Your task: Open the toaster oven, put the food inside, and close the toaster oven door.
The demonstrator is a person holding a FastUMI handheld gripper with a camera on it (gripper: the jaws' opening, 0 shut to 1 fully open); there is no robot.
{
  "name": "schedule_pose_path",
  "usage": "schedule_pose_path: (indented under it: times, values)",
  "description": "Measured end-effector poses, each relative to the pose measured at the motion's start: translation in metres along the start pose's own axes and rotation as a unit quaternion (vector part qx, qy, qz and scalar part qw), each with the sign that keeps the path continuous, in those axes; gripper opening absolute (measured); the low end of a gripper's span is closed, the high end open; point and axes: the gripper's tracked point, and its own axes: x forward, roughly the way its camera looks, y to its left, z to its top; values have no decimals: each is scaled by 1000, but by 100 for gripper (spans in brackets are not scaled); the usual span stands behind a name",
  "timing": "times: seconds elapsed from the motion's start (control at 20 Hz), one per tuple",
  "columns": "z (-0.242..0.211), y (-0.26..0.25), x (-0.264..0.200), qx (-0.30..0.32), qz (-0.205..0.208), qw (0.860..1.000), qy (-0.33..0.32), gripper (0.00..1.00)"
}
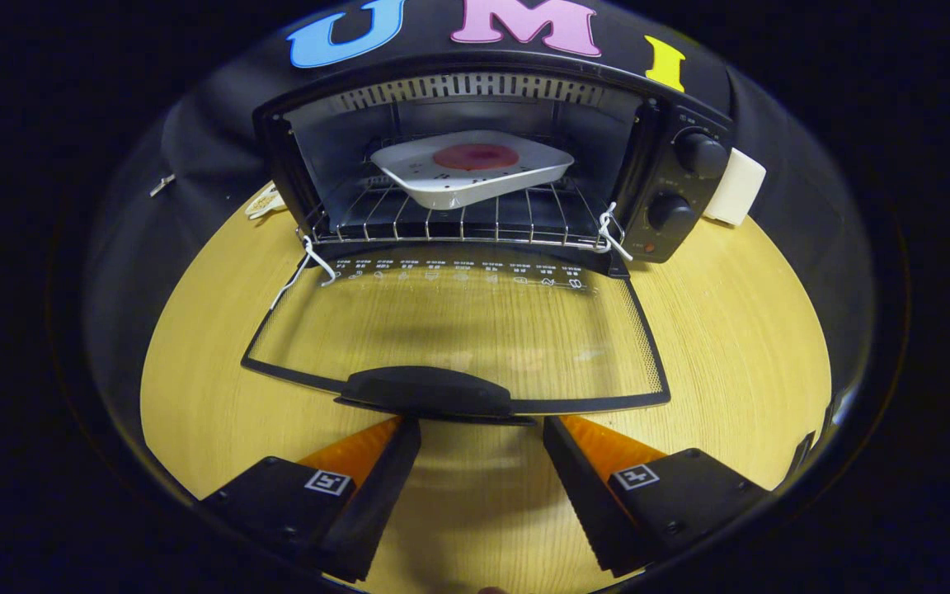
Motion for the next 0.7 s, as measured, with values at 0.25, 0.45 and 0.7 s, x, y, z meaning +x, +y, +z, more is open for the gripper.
schedule_pose_path:
  times: [0.25,0.45,0.7]
  values:
    - [10,4,-5,-38,10,999,-23,99]
    - [22,6,-28,-51,32,996,-59,97]
    - [40,16,-69,-24,67,993,-94,98]
